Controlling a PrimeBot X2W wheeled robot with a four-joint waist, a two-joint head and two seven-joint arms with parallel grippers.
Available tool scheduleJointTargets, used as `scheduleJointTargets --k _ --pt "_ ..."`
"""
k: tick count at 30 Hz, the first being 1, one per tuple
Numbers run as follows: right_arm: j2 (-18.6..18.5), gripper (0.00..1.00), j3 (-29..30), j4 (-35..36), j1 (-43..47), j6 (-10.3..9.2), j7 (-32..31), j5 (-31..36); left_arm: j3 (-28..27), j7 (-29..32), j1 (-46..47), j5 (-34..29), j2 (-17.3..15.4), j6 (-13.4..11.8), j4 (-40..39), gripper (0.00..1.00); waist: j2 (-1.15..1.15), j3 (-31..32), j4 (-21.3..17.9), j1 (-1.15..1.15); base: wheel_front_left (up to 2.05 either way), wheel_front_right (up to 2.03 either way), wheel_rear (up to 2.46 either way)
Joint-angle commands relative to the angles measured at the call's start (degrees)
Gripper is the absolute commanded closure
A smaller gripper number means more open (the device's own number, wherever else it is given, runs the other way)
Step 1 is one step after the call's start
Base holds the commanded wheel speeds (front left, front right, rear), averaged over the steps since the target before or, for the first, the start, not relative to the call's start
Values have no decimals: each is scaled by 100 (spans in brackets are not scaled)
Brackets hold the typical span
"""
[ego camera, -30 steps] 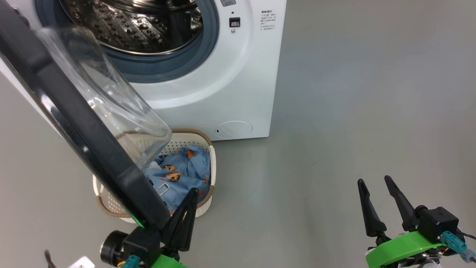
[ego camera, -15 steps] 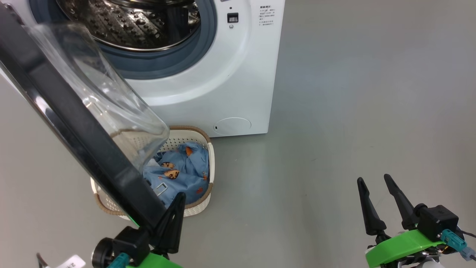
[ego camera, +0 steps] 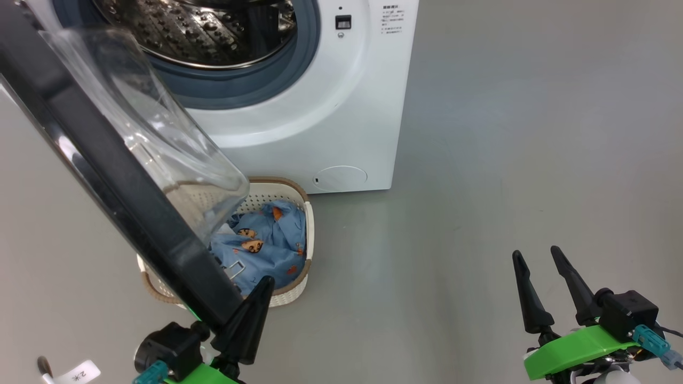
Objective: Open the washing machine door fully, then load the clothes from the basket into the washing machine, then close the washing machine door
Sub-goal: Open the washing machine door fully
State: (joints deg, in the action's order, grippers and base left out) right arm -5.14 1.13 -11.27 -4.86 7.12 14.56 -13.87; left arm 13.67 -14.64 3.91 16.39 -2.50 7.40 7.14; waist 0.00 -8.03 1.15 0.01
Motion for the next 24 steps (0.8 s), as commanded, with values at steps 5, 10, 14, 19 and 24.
scheduleJointTargets --k 5,10,14,19,24 --pt "-14 0 -109 76 -107 36 44 -81 -331 -36 89 39 -38 -14 -147 100 0 61 89 -1 0 0 0" --pt "0 0 -106 59 -84 36 44 -100 -394 -36 52 33 -38 -90 -120 100 0 95 149 -1 0 0 0" --pt "5 0 -103 51 -79 36 44 -113 -443 -36 46 30 -38 -157 -121 100 0 101 174 -1 0 0 0" --pt "13 0 -98 43 -74 36 44 -135 -561 -36 35 36 -38 -288 -114 100 0 105 203 -1 0 0 0" --pt "21 0 -88 27 -51 36 44 -157 -637 -36 6 -3 -38 -375 -70 100 0 117 233 -1 0 0 0"
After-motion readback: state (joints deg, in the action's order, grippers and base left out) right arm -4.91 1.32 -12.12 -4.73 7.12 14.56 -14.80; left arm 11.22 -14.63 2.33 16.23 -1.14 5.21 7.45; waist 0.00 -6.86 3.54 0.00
